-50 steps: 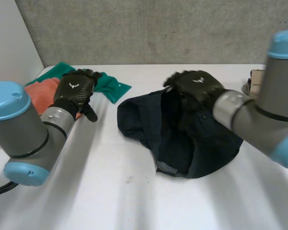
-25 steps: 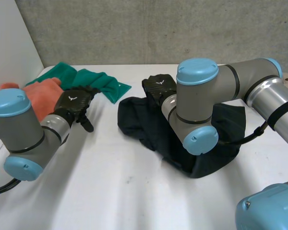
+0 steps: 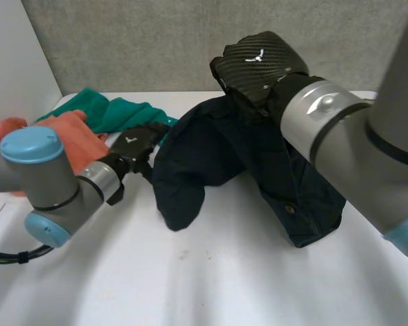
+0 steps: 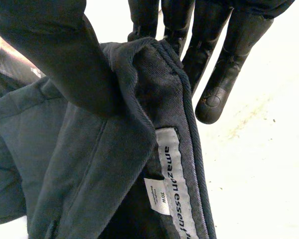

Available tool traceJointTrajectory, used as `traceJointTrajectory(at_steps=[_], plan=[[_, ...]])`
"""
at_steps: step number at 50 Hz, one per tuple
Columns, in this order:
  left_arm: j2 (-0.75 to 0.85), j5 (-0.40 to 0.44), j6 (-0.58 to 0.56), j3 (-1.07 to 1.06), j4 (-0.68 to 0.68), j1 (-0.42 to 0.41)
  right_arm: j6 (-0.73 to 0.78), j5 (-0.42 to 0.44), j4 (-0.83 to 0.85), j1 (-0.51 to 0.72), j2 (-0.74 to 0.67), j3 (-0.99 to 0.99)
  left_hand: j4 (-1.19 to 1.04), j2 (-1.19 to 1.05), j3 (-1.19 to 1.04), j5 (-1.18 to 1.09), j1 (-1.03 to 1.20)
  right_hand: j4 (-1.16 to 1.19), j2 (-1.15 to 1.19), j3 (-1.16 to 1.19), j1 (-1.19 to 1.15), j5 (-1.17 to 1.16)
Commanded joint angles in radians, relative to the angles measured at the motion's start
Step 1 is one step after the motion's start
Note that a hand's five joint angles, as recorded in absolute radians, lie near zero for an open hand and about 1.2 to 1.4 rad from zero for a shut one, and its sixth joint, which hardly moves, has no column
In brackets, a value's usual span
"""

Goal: Fold the laundry.

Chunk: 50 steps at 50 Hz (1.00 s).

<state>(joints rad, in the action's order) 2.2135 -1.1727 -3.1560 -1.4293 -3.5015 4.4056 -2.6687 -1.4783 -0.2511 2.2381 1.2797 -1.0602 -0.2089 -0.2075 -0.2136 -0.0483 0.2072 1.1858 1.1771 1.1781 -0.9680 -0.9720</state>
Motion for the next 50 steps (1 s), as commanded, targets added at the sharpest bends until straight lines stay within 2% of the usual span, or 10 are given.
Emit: traceJointTrajectory(at_steps=[1,7,12,18,23,28,37,41,46,50], plan=[[0.026,0.028,0.047,-0.014,0.019,-0.081,-0.004,0.000,0.010,-0.011,0.128,-0.093,-0.028,-0.029,-0.023,-0.014,0.030,0.210,0.219,0.218,-0.428,-0.250],[-0.001,0.010,0.056,-0.026,0.033,-0.072,0.001,0.001,0.012,-0.043,0.132,-0.142,-0.078,-0.079,-0.073,-0.064,0.080,0.210,0.219,0.218,-0.428,-0.250],[-0.121,-0.106,0.053,-0.072,0.093,0.021,0.003,0.000,0.013,-0.043,0.119,-0.152,-0.093,-0.094,-0.088,-0.079,0.094,0.210,0.219,0.218,-0.428,-0.250],[-0.274,-0.168,0.064,-0.198,0.191,0.043,0.003,0.000,0.030,-0.038,0.070,-0.144,-0.093,-0.094,-0.088,-0.079,0.094,0.210,0.219,0.218,-0.428,-0.250],[-0.383,-0.171,0.067,-0.344,0.208,0.014,0.000,0.000,0.039,-0.032,0.067,-0.144,-0.101,-0.103,-0.097,-0.087,0.103,0.210,0.219,0.218,-0.428,-0.250],[-0.383,-0.173,0.102,-0.372,0.207,-0.054,-0.007,0.000,0.041,-0.031,0.066,-0.144,-0.101,-0.103,-0.097,-0.088,0.103,0.210,0.219,0.218,-0.428,-0.250],[-0.183,-0.180,0.223,-0.208,0.211,-0.129,-0.010,-0.002,0.039,-0.028,0.073,-0.161,-0.119,-0.120,-0.114,-0.105,0.121,0.210,0.219,0.218,-0.428,-0.250],[-0.098,-0.180,0.297,-0.120,0.216,-0.156,-0.010,-0.004,0.042,-0.028,0.079,-0.175,-0.295,-0.296,-0.290,-0.281,0.296,0.210,0.219,0.218,-0.428,-0.250],[-0.069,-0.217,0.320,-0.062,0.205,-0.163,-0.010,-0.007,0.046,-0.040,0.086,-0.190,-1.185,-1.187,-1.180,-1.171,1.187,0.210,0.219,0.218,-0.428,-0.250],[-0.138,-0.350,0.303,-0.043,0.184,-0.150,0.001,-0.007,0.056,-0.048,0.089,-0.195,-1.187,-1.189,-1.183,-1.173,1.189,0.210,0.219,0.218,-0.428,-0.250]])
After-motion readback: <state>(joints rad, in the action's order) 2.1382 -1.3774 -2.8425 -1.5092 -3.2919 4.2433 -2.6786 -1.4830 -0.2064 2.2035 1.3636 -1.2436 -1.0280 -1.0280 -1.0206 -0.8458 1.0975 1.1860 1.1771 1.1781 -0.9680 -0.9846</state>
